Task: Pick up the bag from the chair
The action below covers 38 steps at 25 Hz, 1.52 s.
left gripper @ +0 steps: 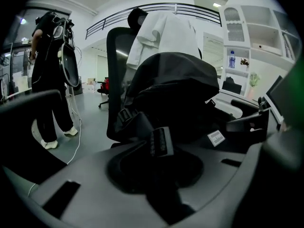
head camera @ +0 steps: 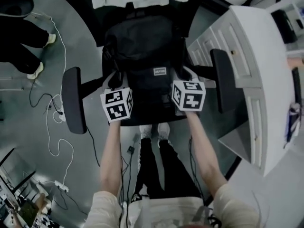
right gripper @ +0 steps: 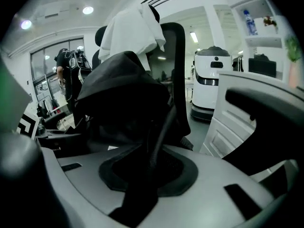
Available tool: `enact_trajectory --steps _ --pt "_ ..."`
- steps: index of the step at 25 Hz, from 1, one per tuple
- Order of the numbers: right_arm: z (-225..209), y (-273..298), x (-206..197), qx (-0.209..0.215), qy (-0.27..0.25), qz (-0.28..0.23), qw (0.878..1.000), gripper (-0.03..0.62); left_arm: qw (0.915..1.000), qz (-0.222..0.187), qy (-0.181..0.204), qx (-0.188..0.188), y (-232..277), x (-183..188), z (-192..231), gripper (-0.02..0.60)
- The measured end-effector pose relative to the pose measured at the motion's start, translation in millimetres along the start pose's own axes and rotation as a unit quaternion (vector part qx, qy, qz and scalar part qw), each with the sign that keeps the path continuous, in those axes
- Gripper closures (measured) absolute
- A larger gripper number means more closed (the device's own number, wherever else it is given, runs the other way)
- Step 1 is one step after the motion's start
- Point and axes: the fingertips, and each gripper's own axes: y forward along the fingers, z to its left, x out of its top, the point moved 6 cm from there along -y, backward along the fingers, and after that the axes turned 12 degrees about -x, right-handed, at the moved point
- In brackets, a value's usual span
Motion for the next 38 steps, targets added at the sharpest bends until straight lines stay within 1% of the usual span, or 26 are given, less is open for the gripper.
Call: enact_trajectory --steps 3,5,10,14,17,22,27,29,32,36,38 --pt "-5 -27 31 -0.003 -0.005 -0.027 1.0 0.506 0.9997 -0.025 0.002 0.001 -23 33 -13 0.5" --pt "-7 -49 53 -0.003 -0.009 -0.046 0.999 0.507 0.9991 -0.042 0.01 0.002 -42 55 -23 0.5" --pt "-7 -117 100 -0.003 -0.002 -0.079 0.997 0.507 0.9968 -0.075 0.028 0.007 -104 112 -46 0.502" --pt "-5 -173 142 0.005 0.001 -0.12 0.993 0.508 0.9923 -0.113 0.046 0.019 -159 156 -65 0.502" --pt "-1 -219 164 0.01 -0.002 -0.149 0.989 0.508 0.9884 -0.138 0.058 0.028 -203 179 -79 0.502" --pt "-1 -282 176 0.013 0.003 -0.181 0.983 0.507 0.9822 -0.17 0.07 0.037 -260 197 -105 0.502" --pt "-3 -324 168 0.019 0.0 -0.218 0.976 0.507 0.9737 -0.206 0.086 0.046 -298 193 -126 0.503" --pt "-10 -337 164 0.021 0.003 -0.226 0.974 0.507 0.9721 -0.211 0.093 0.041 -306 192 -135 0.503" --pt "-17 -352 156 0.018 0.012 -0.23 0.973 0.507 0.9718 -0.211 0.1 0.032 -311 189 -144 0.503" --pt "-18 -353 156 0.013 0.022 -0.252 0.967 0.507 0.9658 -0.23 0.118 0.025 -309 192 -144 0.502" --pt "-20 -353 151 0.006 0.023 -0.256 0.966 0.507 0.965 -0.23 0.125 0.022 -306 189 -146 0.502"
